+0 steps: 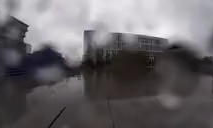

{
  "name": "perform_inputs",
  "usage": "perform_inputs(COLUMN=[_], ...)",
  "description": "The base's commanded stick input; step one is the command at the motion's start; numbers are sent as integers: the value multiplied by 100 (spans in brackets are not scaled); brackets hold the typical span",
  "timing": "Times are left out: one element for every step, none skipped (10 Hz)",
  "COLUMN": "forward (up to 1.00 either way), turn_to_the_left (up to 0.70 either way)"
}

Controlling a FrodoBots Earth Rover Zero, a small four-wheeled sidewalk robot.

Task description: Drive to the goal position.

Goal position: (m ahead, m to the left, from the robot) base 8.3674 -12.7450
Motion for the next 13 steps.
perform_inputs(forward=[100,100,100,100,100,100,100,100,100,100,100,100,100], turn_to_the_left=[0,0,0,0,0,0,0,0,0,0,-1,-4,-3])
